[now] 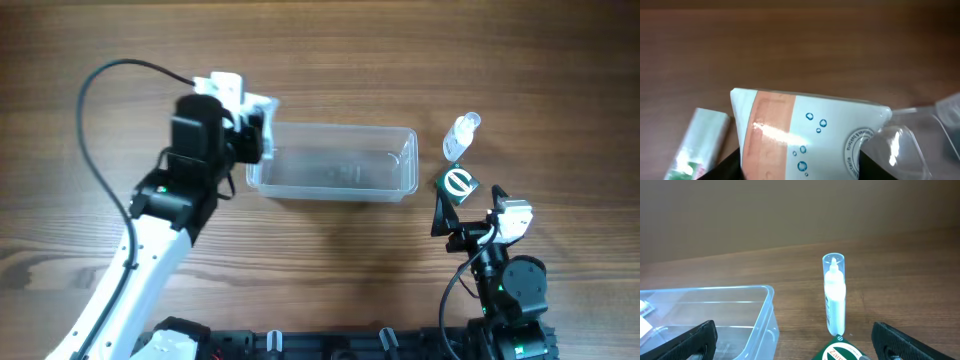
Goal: Pack container
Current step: 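Carry the bandage box into the container's left end and release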
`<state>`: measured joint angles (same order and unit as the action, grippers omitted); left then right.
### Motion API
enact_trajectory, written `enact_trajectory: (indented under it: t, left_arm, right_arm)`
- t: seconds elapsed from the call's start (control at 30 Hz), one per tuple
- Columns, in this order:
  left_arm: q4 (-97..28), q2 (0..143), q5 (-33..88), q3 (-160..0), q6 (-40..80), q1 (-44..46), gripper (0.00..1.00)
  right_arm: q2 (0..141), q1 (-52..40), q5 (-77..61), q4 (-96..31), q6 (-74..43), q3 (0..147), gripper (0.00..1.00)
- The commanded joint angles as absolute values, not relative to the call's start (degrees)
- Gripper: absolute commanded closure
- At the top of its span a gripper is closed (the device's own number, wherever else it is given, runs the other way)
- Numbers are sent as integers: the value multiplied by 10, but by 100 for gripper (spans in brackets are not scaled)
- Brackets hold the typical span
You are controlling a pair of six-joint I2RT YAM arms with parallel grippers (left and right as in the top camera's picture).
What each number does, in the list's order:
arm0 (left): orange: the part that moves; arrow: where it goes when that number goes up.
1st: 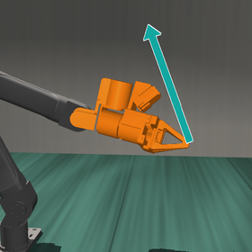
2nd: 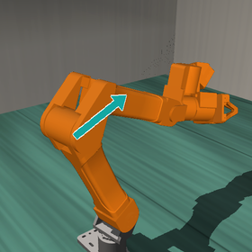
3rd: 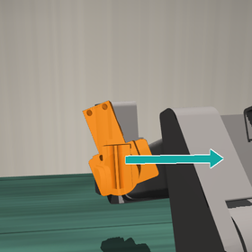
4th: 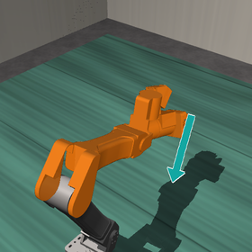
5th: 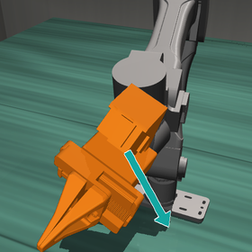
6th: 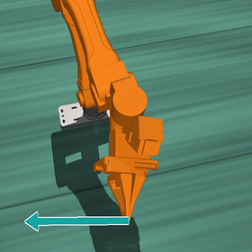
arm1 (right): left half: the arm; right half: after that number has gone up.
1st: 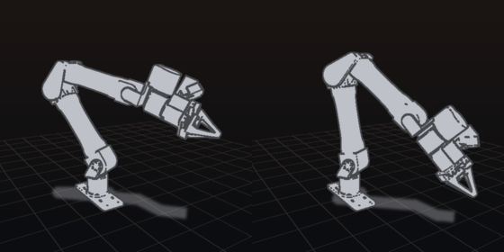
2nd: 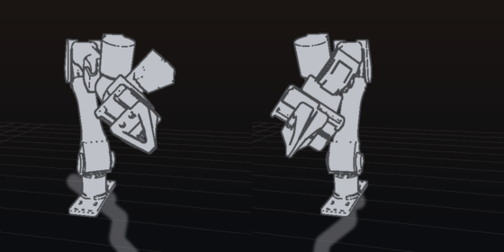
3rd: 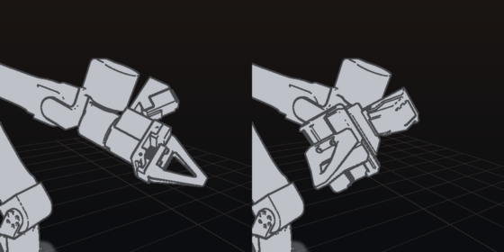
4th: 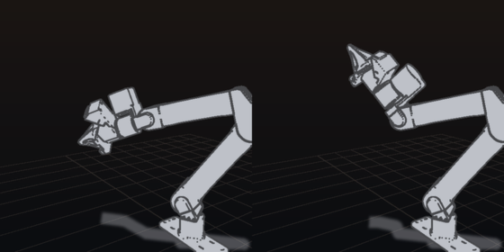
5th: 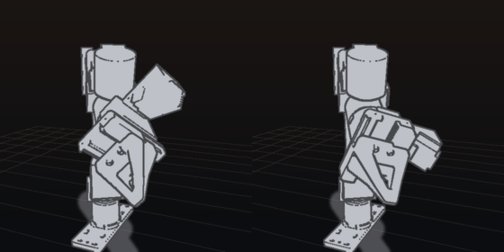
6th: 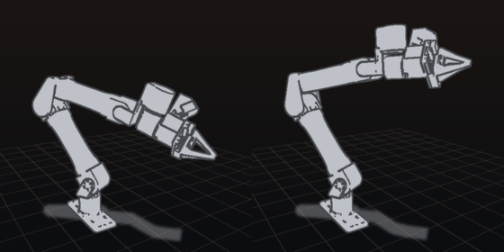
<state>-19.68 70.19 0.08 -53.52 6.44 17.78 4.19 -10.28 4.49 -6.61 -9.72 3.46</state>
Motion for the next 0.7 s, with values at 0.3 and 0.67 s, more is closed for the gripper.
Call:
enact_trajectory:
  t: [0.3,0.67]
  left_arm:
    - [-229,802,-7,-537,175,246,50]
    - [-243,803,-63,-536,197,267,48]
  right_arm:
    - [40,-101,38,-63,-91,32,0]
    - [40,-101,38,-63,-91,32,0]
